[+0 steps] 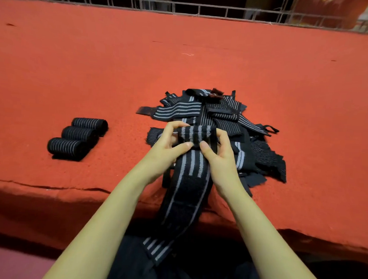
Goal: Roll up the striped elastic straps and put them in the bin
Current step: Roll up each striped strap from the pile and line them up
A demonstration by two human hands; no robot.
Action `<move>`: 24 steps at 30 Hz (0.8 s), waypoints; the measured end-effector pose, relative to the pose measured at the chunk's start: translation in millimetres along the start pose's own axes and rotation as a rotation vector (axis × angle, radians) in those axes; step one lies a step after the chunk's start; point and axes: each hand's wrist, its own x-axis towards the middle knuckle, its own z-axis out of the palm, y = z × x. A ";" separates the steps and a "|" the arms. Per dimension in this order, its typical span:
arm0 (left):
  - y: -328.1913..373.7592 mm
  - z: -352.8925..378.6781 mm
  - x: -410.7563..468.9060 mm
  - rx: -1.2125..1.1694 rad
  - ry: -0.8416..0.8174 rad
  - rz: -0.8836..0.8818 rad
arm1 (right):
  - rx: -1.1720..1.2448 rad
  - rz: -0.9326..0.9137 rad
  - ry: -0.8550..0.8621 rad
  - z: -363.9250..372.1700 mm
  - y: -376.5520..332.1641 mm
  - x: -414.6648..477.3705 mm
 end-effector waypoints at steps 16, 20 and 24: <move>-58.5 53.2 12.2 0.139 0.109 0.043 | 0.054 0.174 0.073 -56.3 38.3 -28.6; -60.8 58.3 4.4 0.120 0.148 0.018 | -0.014 0.195 0.080 -54.7 37.4 -29.6; -60.0 54.7 4.3 0.104 0.054 -0.018 | -0.073 0.207 0.072 -58.7 42.6 -33.2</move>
